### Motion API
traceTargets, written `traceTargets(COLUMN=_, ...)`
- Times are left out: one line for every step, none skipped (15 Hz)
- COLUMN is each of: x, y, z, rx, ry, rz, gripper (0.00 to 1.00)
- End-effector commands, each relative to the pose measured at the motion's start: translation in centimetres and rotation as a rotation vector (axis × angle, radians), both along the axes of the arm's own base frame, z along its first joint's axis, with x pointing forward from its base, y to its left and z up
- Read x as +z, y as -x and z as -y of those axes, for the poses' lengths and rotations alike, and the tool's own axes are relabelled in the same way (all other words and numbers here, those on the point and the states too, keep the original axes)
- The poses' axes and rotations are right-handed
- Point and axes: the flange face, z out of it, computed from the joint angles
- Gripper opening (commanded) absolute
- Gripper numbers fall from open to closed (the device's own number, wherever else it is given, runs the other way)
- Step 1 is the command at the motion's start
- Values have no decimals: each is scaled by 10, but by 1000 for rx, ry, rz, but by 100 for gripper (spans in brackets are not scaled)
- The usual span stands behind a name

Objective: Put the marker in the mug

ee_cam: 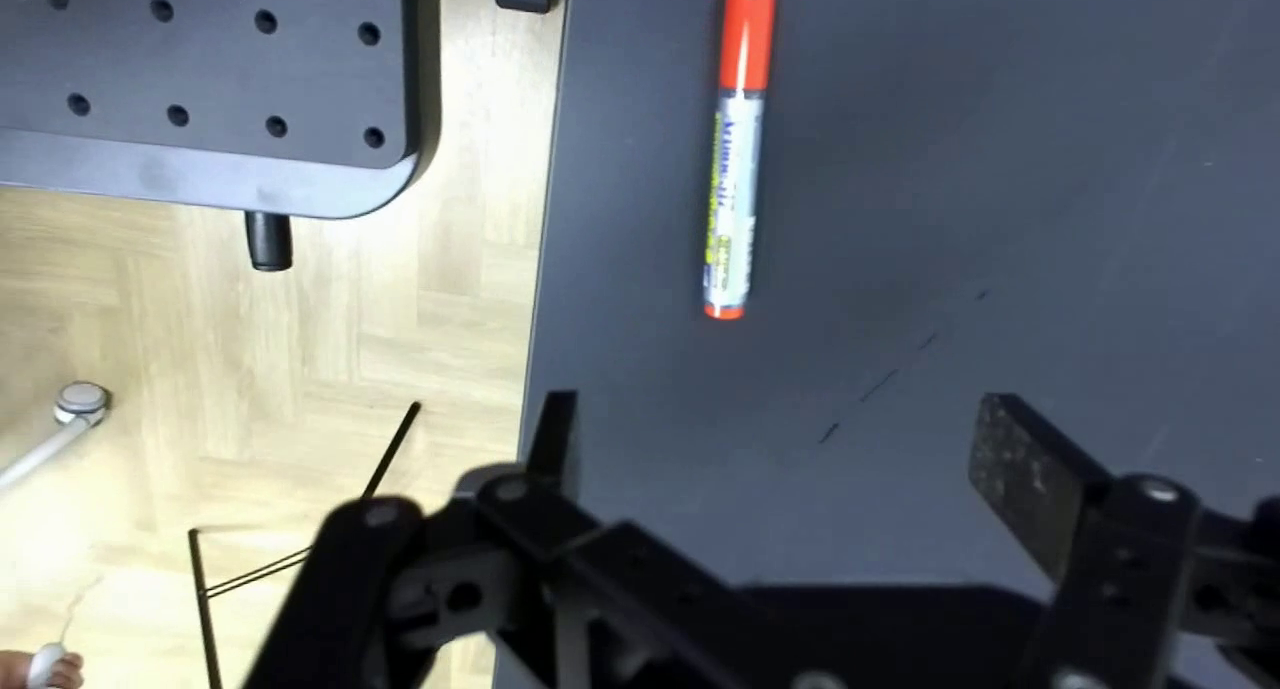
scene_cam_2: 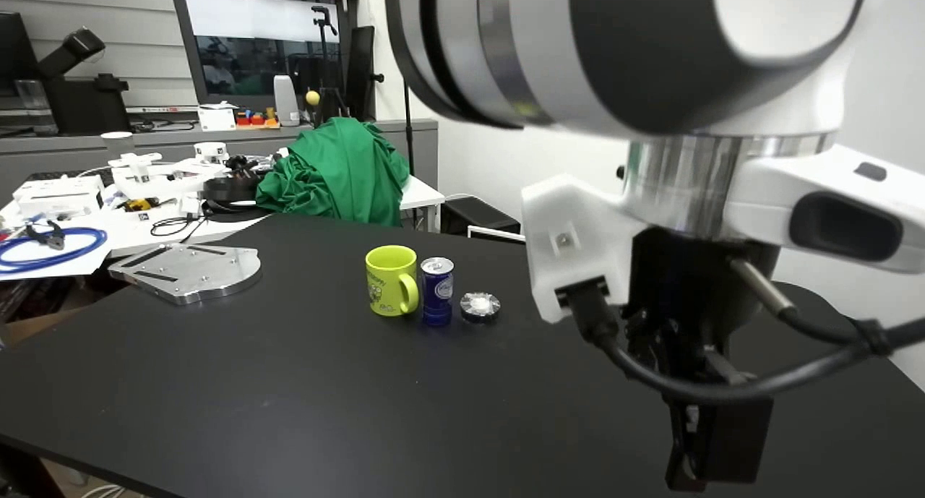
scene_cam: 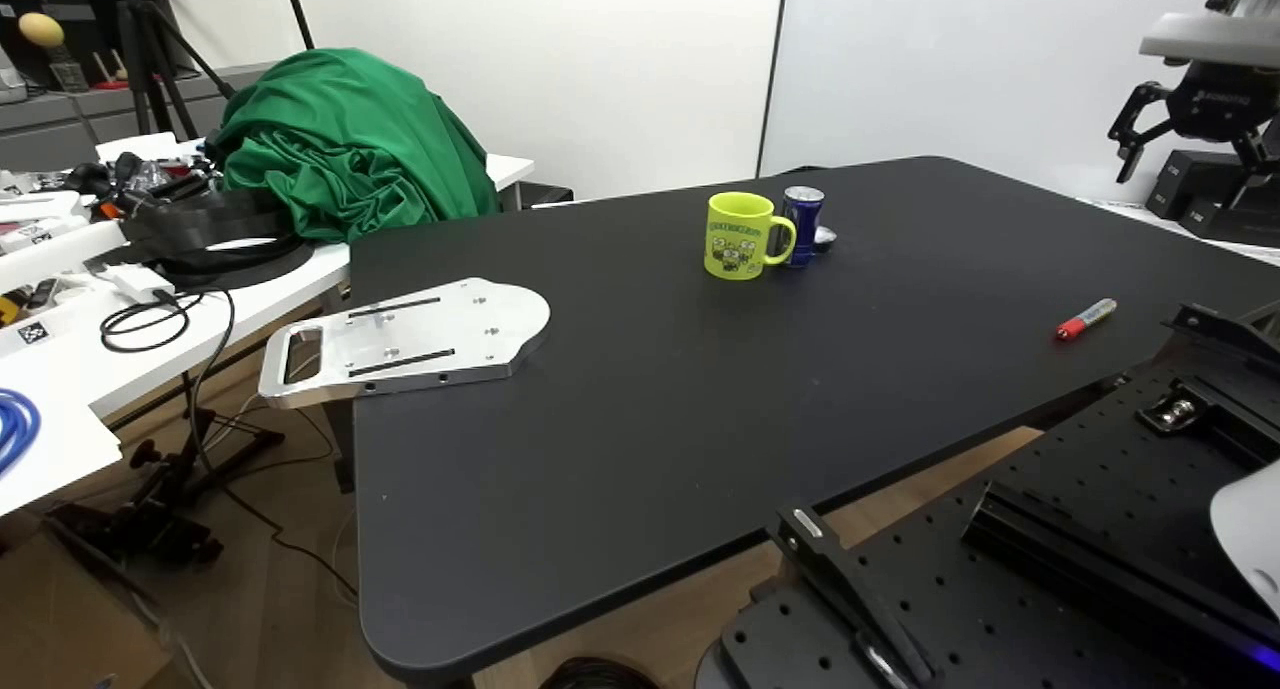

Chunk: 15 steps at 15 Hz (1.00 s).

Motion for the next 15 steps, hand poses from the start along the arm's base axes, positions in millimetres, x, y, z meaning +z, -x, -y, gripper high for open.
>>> traceTargets(x=-38, y=5, z=9, rx=19, ry=35, rz=-55, gripper=100)
traceTargets(x=-44, y=6, z=10, rx=24, ry=45, rz=-62, gripper=100)
traceTargets(x=-32, y=9, z=4, rx=9, ry=20, rz=-41, gripper=100)
traceTargets(x=-40, y=10, z=4, rx=16, ry=27, rz=-53, gripper=100)
traceTargets(x=-46, y=10, z=4, rx=20, ry=31, rz=-62, gripper=100)
traceTargets(x=-49, y=9, z=4, rx=24, ry=32, rz=-67, gripper=100)
traceTargets(x=-49, y=9, z=4, rx=26, ry=33, rz=-69, gripper=100)
traceTargets(x=-49, y=8, z=5, rx=26, ry=35, rz=-68, gripper=100)
traceTargets(x=-49, y=8, z=5, rx=26, ry=36, rz=-67, gripper=100)
traceTargets(x=-48, y=8, z=6, rx=25, ry=36, rz=-67, gripper=100)
traceTargets(x=-48, y=8, z=6, rx=25, ry=37, rz=-67, gripper=100)
traceTargets(x=-48, y=8, z=6, rx=25, ry=37, rz=-67, gripper=100)
traceTargets(x=-48, y=9, z=6, rx=24, ry=37, rz=-67, gripper=100)
traceTargets(x=-48, y=9, z=6, rx=24, ry=37, rz=-68, gripper=100)
traceTargets(x=-48, y=9, z=6, rx=25, ry=37, rz=-68, gripper=100)
